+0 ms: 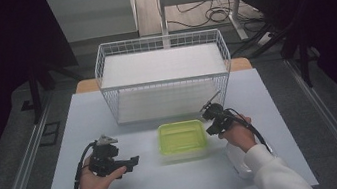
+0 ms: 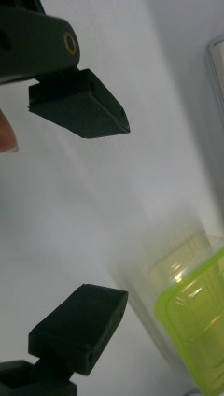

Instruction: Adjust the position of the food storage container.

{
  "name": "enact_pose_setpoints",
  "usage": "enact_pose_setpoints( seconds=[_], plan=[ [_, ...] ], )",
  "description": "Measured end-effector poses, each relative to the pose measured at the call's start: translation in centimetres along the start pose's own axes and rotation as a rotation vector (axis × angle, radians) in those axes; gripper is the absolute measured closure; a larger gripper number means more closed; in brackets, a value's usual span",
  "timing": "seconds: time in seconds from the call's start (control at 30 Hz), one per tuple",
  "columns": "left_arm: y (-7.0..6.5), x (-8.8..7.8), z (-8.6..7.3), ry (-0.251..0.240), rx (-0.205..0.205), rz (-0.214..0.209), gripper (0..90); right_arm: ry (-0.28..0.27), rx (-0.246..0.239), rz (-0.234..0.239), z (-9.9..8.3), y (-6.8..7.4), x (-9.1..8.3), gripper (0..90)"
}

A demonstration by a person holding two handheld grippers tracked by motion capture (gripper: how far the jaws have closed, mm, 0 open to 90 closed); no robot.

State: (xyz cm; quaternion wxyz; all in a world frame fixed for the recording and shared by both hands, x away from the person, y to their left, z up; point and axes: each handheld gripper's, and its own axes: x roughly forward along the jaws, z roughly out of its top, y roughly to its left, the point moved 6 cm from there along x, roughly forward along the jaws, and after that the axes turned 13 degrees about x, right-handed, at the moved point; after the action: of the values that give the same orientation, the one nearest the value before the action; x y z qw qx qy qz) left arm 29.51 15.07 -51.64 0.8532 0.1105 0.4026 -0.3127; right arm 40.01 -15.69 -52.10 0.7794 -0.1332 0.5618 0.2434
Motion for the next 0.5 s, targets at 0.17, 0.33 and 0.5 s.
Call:
enact_pose_setpoints(
  seconds=[0.17, 0.33, 0.5],
  plan=[
    [0.1, 0.1, -0.1, 0.002, -0.003, -0.003, 18.0, 0.007, -0.020, 0.010, 0.3, 1.0, 0.2, 89.2],
    [0.3, 0.4, -0.2, 0.008, -0.004, -0.006, 18.0, 0.008, -0.027, 0.019, 0.6, 1.5, 0.7, 89.2],
    [0.5, 0.5, -0.3, 0.011, -0.008, -0.006, 18.0, 0.014, -0.036, 0.031, 0.7, 1.7, 0.9, 89.2]
  ],
)
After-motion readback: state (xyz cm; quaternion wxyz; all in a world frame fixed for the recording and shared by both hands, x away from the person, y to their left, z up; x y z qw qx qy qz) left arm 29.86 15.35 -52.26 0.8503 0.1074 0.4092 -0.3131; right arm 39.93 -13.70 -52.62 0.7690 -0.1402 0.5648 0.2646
